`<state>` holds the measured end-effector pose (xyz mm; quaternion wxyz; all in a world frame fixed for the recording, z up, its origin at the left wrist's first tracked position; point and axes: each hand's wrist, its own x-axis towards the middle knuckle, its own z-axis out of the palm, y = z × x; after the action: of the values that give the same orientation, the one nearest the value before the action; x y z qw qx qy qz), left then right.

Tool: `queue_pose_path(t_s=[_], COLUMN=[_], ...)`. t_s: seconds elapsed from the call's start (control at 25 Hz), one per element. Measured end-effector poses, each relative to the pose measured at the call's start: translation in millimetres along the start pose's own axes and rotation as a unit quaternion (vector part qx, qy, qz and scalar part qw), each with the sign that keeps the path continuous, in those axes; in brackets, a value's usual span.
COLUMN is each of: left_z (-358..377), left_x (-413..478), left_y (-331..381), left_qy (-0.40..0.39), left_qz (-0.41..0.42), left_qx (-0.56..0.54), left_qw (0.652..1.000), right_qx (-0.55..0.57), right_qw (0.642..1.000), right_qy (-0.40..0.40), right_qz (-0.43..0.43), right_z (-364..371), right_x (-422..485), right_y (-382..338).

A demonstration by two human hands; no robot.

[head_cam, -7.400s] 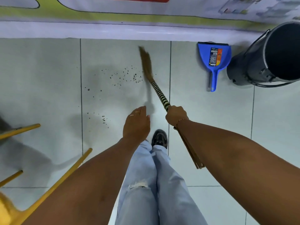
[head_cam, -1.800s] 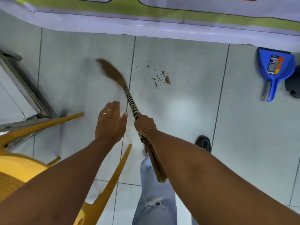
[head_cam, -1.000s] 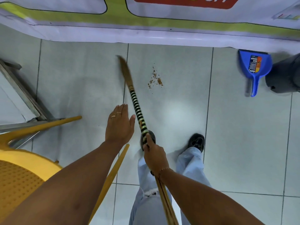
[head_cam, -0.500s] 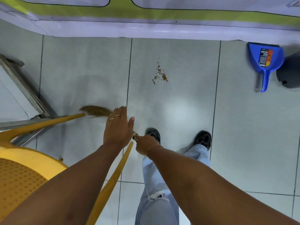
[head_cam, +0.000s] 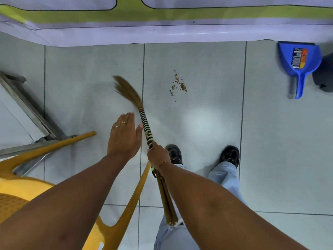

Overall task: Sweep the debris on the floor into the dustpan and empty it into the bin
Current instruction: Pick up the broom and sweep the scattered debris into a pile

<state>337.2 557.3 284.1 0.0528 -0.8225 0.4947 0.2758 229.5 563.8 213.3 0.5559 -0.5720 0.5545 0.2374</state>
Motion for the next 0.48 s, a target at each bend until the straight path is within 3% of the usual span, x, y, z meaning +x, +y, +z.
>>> queue_pose_path(t_s=[0.48], left_z=[4.1], left_x=[4.1], left_y=[30.3], left_qy=[-0.01], left_qz=[0.031], left_qx=[0.01], left_qw=[0.999], right_qx=[0.125], right_qw=[0.989], right_qy=[0.072], right_qz=[0.042], right_z=[-32.4], right_x=[0.8], right_y=[23.7])
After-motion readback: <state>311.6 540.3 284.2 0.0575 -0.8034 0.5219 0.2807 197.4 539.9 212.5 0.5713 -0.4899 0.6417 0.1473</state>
